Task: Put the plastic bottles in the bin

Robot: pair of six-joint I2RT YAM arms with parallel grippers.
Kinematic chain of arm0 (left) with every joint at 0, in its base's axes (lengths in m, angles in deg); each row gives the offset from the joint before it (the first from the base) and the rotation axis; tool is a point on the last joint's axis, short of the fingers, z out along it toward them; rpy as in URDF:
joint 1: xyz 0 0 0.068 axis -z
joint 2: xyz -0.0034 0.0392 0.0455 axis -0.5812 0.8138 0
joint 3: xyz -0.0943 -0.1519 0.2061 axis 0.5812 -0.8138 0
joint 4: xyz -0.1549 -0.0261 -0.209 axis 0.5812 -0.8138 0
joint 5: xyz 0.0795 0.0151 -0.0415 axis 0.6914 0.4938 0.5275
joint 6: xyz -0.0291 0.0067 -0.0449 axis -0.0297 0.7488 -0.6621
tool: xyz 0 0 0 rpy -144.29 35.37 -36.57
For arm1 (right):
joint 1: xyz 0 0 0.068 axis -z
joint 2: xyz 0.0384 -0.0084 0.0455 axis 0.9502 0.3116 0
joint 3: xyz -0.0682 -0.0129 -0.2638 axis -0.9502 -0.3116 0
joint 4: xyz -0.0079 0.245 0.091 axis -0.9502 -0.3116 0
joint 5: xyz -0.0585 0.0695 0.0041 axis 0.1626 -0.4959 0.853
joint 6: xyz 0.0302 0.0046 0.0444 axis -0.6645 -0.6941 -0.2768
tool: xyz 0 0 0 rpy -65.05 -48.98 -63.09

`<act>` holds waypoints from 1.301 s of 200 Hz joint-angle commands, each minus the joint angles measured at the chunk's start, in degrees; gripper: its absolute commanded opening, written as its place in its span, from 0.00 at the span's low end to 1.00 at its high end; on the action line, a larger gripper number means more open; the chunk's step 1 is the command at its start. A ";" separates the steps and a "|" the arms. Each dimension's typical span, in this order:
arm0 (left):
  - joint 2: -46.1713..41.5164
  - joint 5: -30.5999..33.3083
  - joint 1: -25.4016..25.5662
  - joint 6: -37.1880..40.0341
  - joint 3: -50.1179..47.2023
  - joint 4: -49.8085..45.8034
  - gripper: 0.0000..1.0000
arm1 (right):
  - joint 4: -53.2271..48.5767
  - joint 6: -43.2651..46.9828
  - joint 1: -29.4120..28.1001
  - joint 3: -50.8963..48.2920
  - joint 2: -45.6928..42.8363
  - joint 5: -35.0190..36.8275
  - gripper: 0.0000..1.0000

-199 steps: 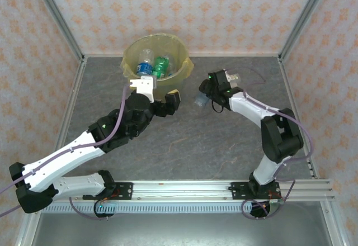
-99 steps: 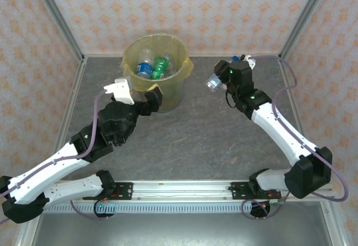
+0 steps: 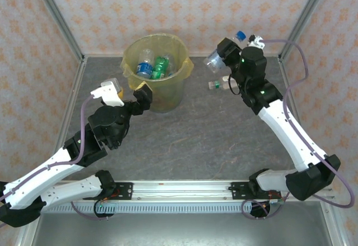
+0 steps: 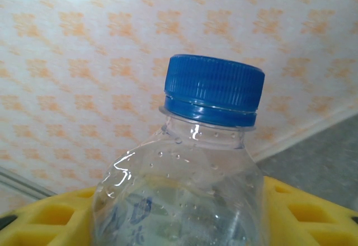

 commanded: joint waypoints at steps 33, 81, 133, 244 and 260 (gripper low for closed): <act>-1.70 2.52 -0.35 -0.11 0.31 -0.23 0.99 | 0.08 5.05 -5.91 14.46 12.31 -0.08 0.56; -2.62 1.63 -0.37 0.52 0.62 -1.80 0.99 | -4.54 8.99 -9.94 28.97 26.33 2.22 0.56; -2.96 1.38 -0.35 0.75 0.95 -3.30 0.99 | -12.72 13.45 -12.45 48.94 42.40 5.75 0.57; -2.50 1.01 -0.32 1.21 0.72 -2.95 0.99 | -16.86 16.15 -14.23 53.93 44.46 7.14 1.00; -2.36 0.91 -0.36 1.01 0.62 -2.80 0.99 | -16.40 16.24 -14.23 51.93 42.69 7.59 1.00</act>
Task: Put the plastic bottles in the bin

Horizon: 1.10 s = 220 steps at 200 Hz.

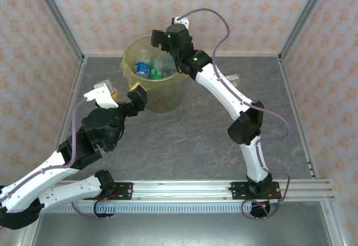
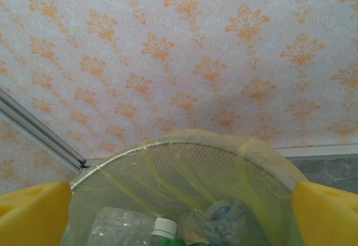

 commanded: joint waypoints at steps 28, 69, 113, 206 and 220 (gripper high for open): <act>0.50 -0.77 -0.36 0.77 0.63 -0.45 0.99 | 1.34 1.32 -0.27 -5.54 -8.20 3.41 1.00; 2.17 -3.46 -0.34 1.45 1.17 -0.44 0.99 | 1.60 1.40 -0.25 -9.52 -10.82 5.97 1.00; 6.03 -9.58 -0.37 2.95 2.42 -0.55 0.99 | 2.28 1.08 0.40 -16.12 -14.42 9.62 1.00; 14.46 -19.17 -0.37 4.37 5.38 -0.49 0.99 | 9.24 -4.95 9.25 -39.11 -28.98 7.61 1.00; 15.54 -19.96 -0.37 4.44 5.65 -0.21 0.99 | 9.47 -5.75 11.14 -41.79 -30.61 6.71 1.00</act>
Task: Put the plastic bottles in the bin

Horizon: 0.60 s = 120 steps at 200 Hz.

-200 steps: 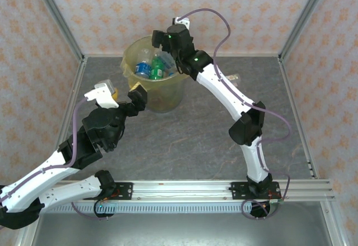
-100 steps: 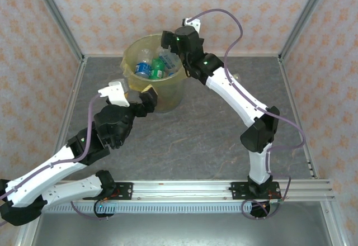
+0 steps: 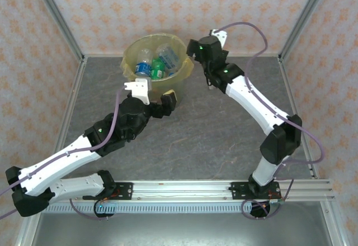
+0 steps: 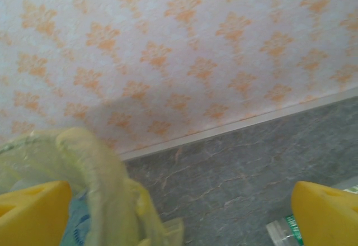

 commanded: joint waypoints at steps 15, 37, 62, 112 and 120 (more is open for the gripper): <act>2.40 -4.01 -0.37 1.42 2.35 0.27 0.99 | 2.67 -3.28 4.57 -6.35 -5.36 -1.27 1.00; 3.90 -5.25 -0.33 1.53 2.52 0.82 0.99 | 2.76 -4.34 7.30 -9.95 -6.98 -1.53 1.00; 5.83 -6.32 -0.32 1.60 3.42 0.64 0.99 | 2.85 -6.29 11.88 -12.91 -7.35 -5.34 1.00; 6.86 -6.72 -0.37 1.25 4.29 -0.25 0.99 | 2.95 -12.40 20.76 -15.87 -2.04 -19.48 1.00; 6.70 -6.69 -0.37 1.25 4.21 -0.37 0.99 | 3.03 -12.83 21.37 -15.75 -0.58 -20.39 1.00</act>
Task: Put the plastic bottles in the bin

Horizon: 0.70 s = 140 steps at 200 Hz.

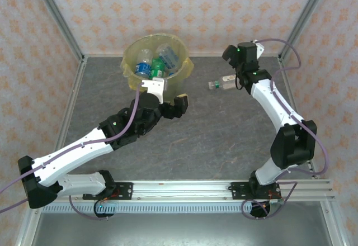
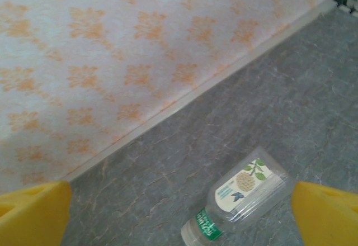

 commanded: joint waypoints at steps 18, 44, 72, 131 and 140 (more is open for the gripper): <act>-0.62 -0.50 -0.34 0.68 1.79 -0.92 0.99 | 0.12 -4.64 3.09 0.12 7.06 -9.91 1.00; -1.42 0.02 -0.36 0.33 1.56 -1.70 0.99 | 0.03 -6.75 5.40 1.79 12.07 -15.13 0.96; -2.31 0.71 -0.36 0.26 1.21 -2.22 0.99 | 0.19 -7.68 5.82 3.84 16.31 -16.45 0.95; -3.19 1.79 -0.36 0.07 1.36 -3.33 0.99 | -2.05 -11.95 6.52 8.29 24.69 -17.44 0.90; -3.38 2.02 -0.30 0.03 1.30 -3.34 0.99 | -2.05 -12.30 6.52 8.86 25.59 -17.55 0.90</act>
